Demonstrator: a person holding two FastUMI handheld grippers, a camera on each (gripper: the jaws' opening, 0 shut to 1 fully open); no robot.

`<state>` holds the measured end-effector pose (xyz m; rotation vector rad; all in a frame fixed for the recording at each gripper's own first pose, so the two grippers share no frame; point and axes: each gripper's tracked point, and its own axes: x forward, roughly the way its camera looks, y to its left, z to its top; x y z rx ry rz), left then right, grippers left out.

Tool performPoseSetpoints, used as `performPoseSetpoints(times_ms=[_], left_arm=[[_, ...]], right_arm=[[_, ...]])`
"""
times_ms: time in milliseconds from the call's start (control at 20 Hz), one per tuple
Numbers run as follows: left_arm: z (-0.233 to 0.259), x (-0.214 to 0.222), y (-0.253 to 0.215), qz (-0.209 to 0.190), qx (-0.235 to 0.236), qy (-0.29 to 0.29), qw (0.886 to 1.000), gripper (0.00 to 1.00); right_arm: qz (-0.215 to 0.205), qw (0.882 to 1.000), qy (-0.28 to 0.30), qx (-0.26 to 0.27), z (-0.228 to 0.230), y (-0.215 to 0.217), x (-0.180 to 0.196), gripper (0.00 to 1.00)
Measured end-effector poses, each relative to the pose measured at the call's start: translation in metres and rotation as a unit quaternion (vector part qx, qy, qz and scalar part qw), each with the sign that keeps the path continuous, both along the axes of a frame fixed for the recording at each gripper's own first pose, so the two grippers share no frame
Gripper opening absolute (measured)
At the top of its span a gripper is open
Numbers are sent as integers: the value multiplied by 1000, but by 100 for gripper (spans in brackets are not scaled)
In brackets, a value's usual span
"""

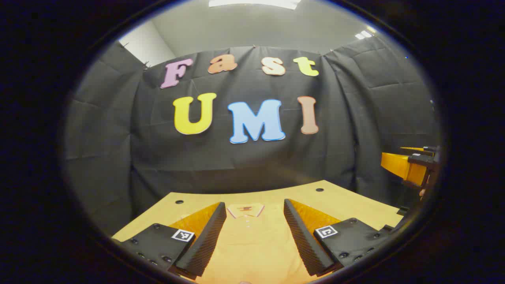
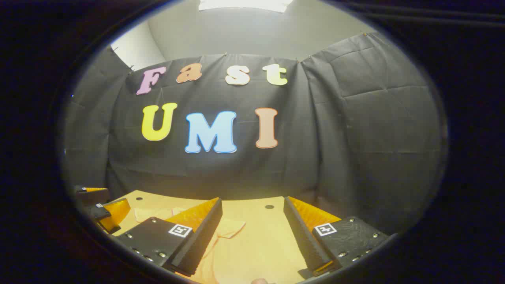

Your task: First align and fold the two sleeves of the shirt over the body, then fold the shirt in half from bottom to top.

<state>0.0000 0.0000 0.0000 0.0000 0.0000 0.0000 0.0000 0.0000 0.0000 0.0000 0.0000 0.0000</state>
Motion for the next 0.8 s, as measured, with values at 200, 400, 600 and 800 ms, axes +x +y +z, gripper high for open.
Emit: performPoseSetpoints(times_ms=[200, 400, 600, 800], left_arm=[[36, 4, 62, 33, -19, -13, 999, 97], [45, 25, 85, 49, -38, -18, 998, 93], [51, 61, 94, 68, -38, -20, 997, 93], [47, 100, 101, 84, -60, -17, 995, 93]], right_arm=[[18, 1000, -2, -21, 15, 32, 11, 97], [41, 998, 4, -43, 17, 52, 36, 97], [65, 995, 6, -69, 18, 67, 73, 97], [98, 992, 11, -77, 12, 81, 104, 97]])
